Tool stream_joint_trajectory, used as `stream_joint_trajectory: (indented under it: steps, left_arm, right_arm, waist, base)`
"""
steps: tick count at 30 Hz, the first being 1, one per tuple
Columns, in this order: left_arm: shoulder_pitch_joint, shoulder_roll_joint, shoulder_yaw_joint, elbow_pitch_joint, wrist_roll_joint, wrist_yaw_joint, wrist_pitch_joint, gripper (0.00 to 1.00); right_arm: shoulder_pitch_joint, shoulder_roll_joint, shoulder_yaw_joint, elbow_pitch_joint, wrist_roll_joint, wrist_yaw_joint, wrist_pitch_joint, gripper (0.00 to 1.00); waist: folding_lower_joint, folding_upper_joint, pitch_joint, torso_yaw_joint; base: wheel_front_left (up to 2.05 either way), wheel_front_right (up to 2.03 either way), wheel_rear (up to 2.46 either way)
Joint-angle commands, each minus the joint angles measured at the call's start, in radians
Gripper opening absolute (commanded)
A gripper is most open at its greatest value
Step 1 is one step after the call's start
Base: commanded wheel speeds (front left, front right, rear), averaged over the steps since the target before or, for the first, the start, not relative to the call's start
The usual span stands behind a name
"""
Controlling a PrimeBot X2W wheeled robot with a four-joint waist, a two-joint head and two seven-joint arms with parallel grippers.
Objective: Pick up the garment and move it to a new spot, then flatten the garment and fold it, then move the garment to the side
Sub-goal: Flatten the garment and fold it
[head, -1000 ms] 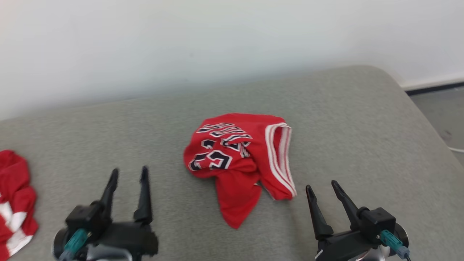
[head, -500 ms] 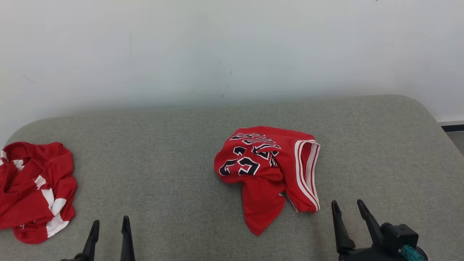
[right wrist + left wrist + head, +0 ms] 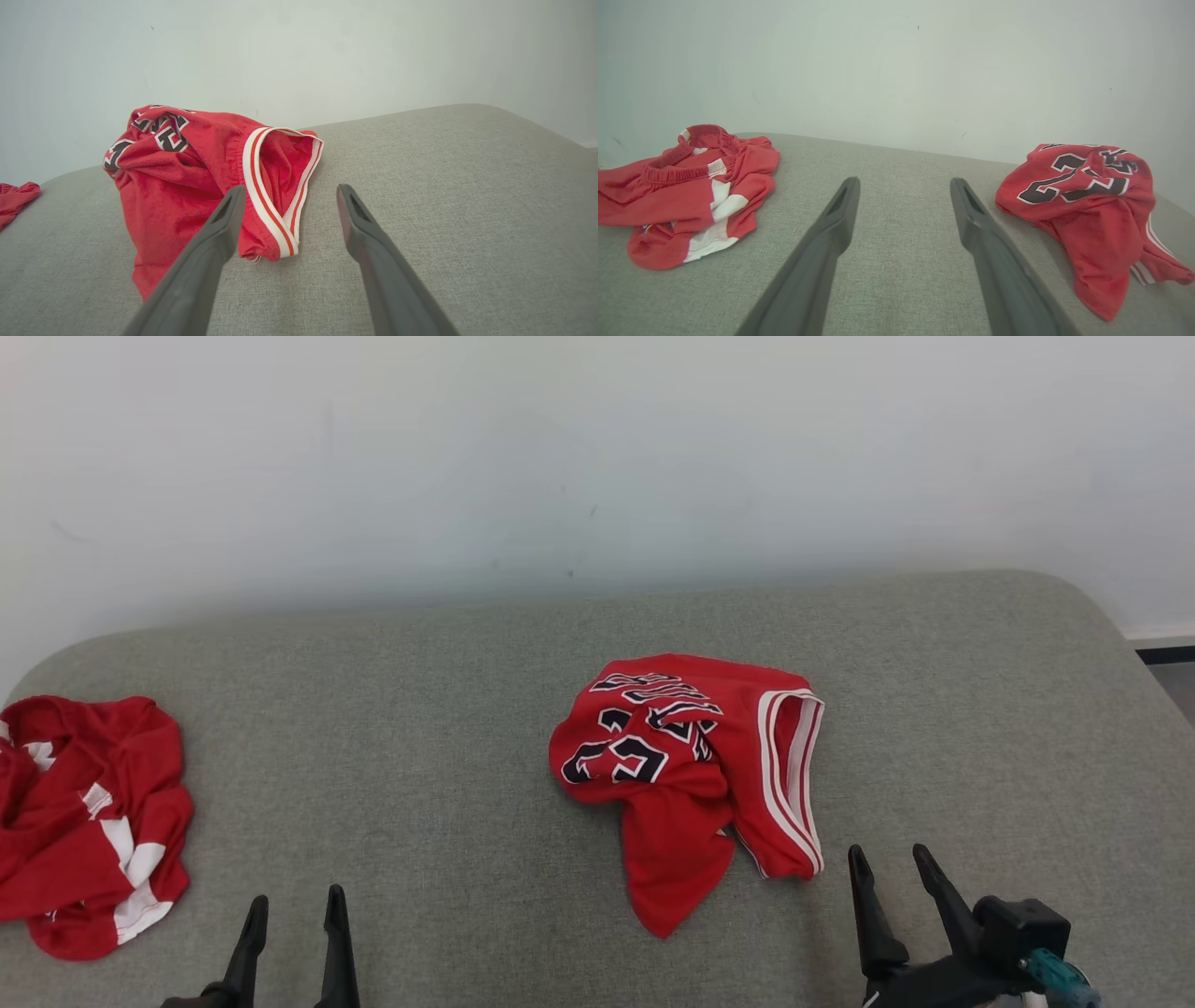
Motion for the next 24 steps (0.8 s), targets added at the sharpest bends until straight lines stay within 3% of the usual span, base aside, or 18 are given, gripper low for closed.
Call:
stream_joint_trajectory:
  steps: [1,5,12,19,20,21,22,24]
  left_arm:
    - [-0.011,-0.001,0.001,0.004,0.001,-0.004,-0.001,1.0]
    - [-0.038,-0.002,0.006,0.036,-0.003,-0.026,-0.001,1.0]
    - [-0.094,-0.004,-0.011,0.069,0.011,-0.03,-0.001,1.0]
    - [-0.139,-0.006,-0.031,0.094,0.006,-0.019,-0.001,1.0]
    - [-0.141,-0.006,-0.033,0.098,0.005,-0.018,-0.001,1.0]
    - [-0.143,-0.006,-0.036,0.1,0.005,-0.017,-0.001,1.0]
    - [-0.145,-0.007,-0.04,0.101,0.005,-0.015,-0.001,1.0]
    - [-0.147,-0.007,-0.044,0.104,0.004,-0.01,-0.001,1.0]
  right_arm:
    - [-0.013,-0.001,0.002,0.006,0.01,-0.002,0.007,1.0]
    - [-0.07,-0.001,0.008,0.053,0.014,-0.002,0.07,1.0]
    - [-0.225,-0.001,-0.005,0.244,-0.034,-0.003,0.284,1.0]
    - [-0.318,-0.001,0.011,0.384,-0.076,-0.003,0.339,1.0]
    - [-0.327,-0.001,0.013,0.398,-0.072,-0.003,0.34,0.91]
    - [-0.336,-0.001,0.014,0.409,-0.072,-0.003,0.336,0.25]
    - [-0.342,-0.001,0.019,0.418,-0.075,-0.003,0.331,0.0]
    - [-0.347,-0.001,0.023,0.431,-0.067,-0.003,0.316,0.0]
  waist:
    - [0.0001,0.0,0.005,0.006]
    - [0.0001,0.0,0.022,0.022]
    - [0.0001,0.0,0.077,0.068]
    - [0.0001,0.0,0.115,0.102]
    - [0.0001,0.0,0.116,0.104]
    - [0.0001,0.0,0.116,0.105]
    - [0.0001,0.0,0.116,0.106]
    - [0.0001,0.0,0.11,0.106]
  base:
    - [0.0,0.0,0.0]
    - [0.0,0.0,0.0]
    - [0.0,0.0,0.0]
    - [0.0,0.0,0.0]
    - [0.0,0.0,0.0]
    - [0.0,0.0,0.0]
    - [0.0,0.0,0.0]
    - [0.0,0.0,0.0]
